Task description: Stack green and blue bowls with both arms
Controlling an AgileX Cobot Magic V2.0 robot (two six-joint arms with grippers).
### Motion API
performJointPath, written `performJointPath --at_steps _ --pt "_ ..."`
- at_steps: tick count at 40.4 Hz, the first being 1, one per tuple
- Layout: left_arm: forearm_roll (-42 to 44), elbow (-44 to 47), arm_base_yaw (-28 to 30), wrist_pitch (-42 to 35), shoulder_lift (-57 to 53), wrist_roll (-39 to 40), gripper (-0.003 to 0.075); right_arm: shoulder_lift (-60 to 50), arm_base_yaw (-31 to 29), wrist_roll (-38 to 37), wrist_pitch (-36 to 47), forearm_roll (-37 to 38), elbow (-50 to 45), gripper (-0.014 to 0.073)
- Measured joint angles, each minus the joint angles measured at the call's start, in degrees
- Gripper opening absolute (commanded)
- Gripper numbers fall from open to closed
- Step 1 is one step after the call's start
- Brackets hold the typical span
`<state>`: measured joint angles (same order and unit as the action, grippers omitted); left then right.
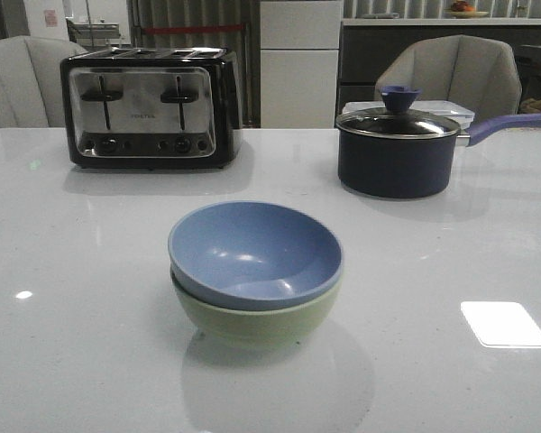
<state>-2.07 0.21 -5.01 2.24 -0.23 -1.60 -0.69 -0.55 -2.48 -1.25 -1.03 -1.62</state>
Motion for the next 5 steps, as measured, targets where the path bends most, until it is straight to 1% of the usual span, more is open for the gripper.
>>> performJointPath --at_steps 5 --pt "0.0 0.0 0.0 0.0 0.0 0.0 0.0093 0.0 0.0 0.0 0.0 0.0 0.0 0.0058"
